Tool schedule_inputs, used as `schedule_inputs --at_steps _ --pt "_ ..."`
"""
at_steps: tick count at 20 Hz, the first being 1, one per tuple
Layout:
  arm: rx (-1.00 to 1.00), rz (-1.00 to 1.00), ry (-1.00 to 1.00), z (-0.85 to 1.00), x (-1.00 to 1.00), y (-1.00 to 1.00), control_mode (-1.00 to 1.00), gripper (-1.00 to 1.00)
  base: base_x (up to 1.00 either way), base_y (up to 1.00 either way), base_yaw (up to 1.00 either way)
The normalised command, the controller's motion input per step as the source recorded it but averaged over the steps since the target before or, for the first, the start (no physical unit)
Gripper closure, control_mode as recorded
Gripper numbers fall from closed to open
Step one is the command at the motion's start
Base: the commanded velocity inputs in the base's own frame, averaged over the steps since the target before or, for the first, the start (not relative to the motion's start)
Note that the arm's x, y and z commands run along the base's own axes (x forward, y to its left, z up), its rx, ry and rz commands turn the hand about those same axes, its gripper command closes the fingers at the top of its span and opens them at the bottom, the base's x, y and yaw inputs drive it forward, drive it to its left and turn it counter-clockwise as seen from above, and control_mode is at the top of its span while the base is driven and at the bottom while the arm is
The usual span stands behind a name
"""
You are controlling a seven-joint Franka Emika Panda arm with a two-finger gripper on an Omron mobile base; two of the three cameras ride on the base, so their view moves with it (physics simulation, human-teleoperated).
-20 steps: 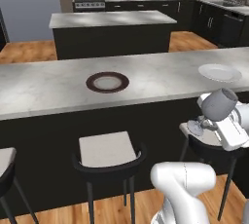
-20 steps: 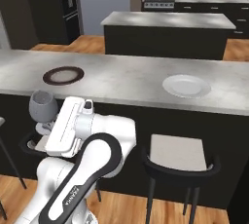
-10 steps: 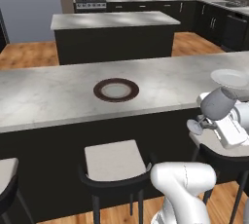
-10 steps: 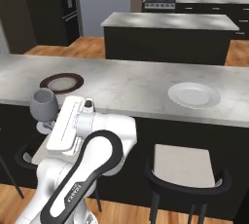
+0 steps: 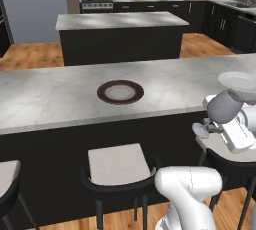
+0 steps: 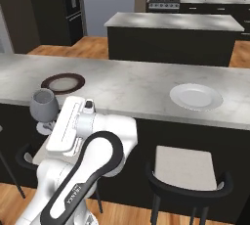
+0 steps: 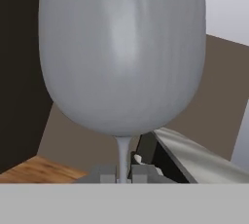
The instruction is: Retrieve the wine glasses from the counter and place one next to each plate.
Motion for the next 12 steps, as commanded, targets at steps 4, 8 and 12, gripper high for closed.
schedule_inputs --at_steps 4,8,12 --pt "0.0 0.0 0.0 0.06 0.01 0.05 -1.0 1.0 0.05 0.01 0.0" --pt "0.0 -0.01 -0.02 0.81 -0.19 0.0 -1.0 1.0 0.0 0.0 0.0" --pt "0.0 -0.06 0.0 0.88 -0.03 0.0 -1.0 1.0 0.0 0.0 0.0"
